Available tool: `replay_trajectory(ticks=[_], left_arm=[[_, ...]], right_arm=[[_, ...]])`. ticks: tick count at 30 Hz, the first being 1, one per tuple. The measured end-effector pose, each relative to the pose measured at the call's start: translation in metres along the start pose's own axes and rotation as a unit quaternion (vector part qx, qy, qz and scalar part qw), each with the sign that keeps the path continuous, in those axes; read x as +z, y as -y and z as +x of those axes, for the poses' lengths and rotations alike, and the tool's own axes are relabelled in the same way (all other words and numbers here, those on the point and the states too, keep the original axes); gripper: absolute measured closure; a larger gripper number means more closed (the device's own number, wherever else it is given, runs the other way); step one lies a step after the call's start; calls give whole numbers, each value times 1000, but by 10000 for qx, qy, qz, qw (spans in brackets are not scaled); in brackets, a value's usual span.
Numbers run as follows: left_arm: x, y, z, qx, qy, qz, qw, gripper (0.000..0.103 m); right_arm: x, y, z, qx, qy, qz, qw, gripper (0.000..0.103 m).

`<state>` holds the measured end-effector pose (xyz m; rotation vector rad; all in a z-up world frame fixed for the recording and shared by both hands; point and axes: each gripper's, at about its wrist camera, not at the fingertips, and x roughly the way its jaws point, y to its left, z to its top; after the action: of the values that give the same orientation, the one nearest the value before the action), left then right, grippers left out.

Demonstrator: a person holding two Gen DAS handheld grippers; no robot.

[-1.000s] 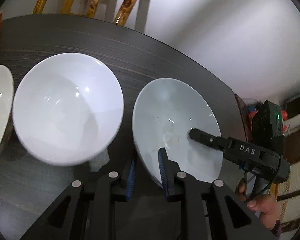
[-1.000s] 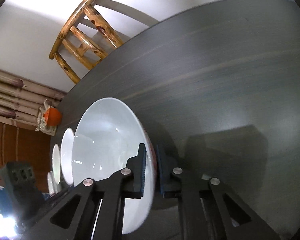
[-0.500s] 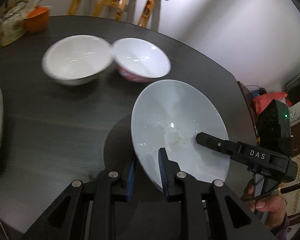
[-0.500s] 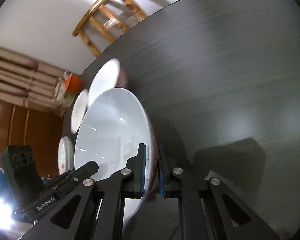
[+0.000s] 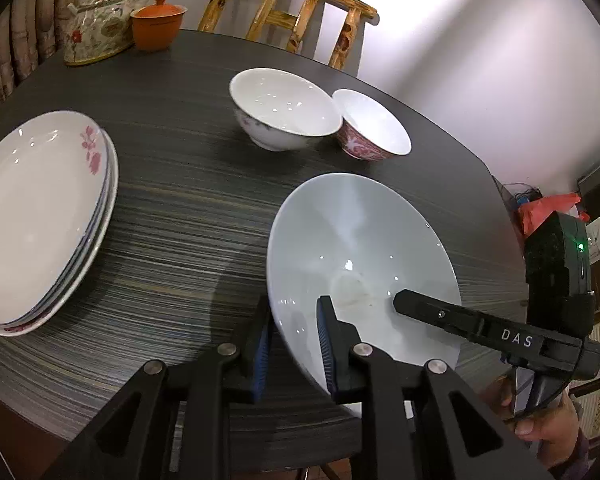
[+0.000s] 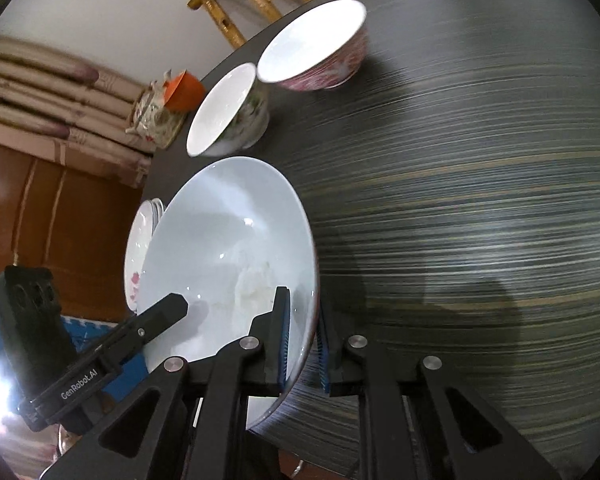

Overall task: Organize plates and bowls
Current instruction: 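Carry the large white bowl beside the plate stack and open the right tool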

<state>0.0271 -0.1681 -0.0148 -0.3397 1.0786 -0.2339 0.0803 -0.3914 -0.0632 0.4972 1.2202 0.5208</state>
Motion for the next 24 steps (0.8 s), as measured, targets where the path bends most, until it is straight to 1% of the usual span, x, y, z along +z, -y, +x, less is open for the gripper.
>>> replay_trajectory(ticks=[4,9,12,15,16,17,18,19,20,21,22,24], left_arm=[[-3,-13,3,-65,12,-5,10000,83],[-6,-17,8,-69,29,-7,10000,80],[-9,-16,2,0,151,95,9998,77],[-11,-12,-4,185,224,180,9994,65],[-13,-11,-7,355,276,236,9987,59],[-16,-9,-10,568,301,327,9974,56],[-18,-8,-12,699,305,379,9964,52],[-19,-9,-13,804,315,394,9955,51],[-21,-8,-16,1043,347,412,9931,48],[-22,-8,-18,1120,356,428,9922,42],[-24,-7,-23,1249,408,454,9903,41],[-25,-4,-33,1314,455,526,9889,41]], right_arm=[[-3,-11,9,-149,-3,-98,9998,89],[-7,-14,17,-307,-8,-174,9994,88],[-10,-16,17,-310,46,-177,9994,88],[-13,-15,15,-255,65,-74,9996,85],[-15,-14,11,-212,119,-47,9997,79],[-16,-15,7,-222,204,-48,9995,70],[-17,-15,0,-278,339,-69,9990,64],[-18,-15,-7,-323,440,-102,9985,54],[-18,-17,-14,-395,555,-160,9976,43],[-17,-18,-20,-442,644,-199,9967,40],[-17,-20,-28,-480,782,-257,9955,39],[-15,-26,-40,-391,943,-369,9941,39]])
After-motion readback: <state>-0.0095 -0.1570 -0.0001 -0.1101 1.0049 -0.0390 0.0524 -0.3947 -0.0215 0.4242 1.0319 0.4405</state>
